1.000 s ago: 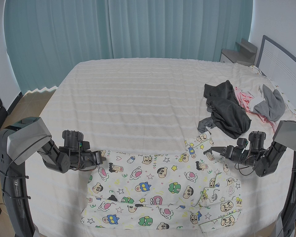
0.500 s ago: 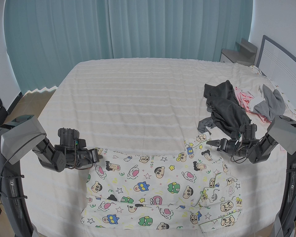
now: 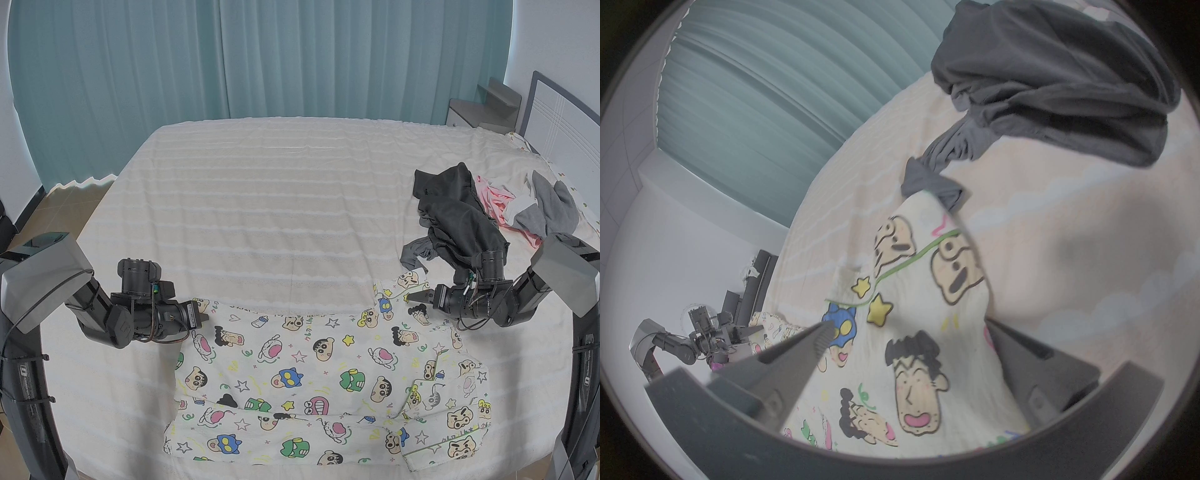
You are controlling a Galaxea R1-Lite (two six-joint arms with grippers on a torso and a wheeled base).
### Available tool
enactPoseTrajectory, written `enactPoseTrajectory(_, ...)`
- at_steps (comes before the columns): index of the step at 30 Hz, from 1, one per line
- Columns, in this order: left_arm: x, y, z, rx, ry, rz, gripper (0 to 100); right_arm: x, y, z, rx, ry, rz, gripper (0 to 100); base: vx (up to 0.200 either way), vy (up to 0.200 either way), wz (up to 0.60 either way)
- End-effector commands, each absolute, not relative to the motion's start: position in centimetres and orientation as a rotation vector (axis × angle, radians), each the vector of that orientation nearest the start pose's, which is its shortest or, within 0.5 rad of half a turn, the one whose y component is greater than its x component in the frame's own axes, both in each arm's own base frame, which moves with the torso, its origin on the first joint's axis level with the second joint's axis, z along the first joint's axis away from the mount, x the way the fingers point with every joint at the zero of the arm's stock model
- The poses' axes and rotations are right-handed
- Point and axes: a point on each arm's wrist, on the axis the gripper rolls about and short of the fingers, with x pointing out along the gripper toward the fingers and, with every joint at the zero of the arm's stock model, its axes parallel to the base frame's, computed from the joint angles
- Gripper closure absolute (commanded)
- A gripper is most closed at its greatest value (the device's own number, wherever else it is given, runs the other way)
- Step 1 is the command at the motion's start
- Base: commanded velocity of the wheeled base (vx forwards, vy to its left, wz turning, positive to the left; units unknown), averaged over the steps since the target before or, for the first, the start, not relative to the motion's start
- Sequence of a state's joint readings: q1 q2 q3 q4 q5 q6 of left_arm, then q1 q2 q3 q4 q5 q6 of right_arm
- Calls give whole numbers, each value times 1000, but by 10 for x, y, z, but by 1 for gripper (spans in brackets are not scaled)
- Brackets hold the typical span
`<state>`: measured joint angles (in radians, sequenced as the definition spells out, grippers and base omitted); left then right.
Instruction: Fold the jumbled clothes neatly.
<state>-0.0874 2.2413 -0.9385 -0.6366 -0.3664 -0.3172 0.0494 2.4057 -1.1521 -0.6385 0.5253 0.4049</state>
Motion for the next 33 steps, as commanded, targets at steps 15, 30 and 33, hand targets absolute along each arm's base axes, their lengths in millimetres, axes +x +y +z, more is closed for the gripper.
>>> enactPoseTrajectory(15,376,-45,41,-385,700,-341,100,423,31,15,488,731,424,100,0,0,0)
enactPoseTrajectory(30,372,-43,55,-362,658,-285,100,413,26,48,485,668,425,100,0,0,0)
enactPoseTrajectory(33,372,-43,55,-362,657,-285,100,412,24,50,483,663,422,100,0,0,0)
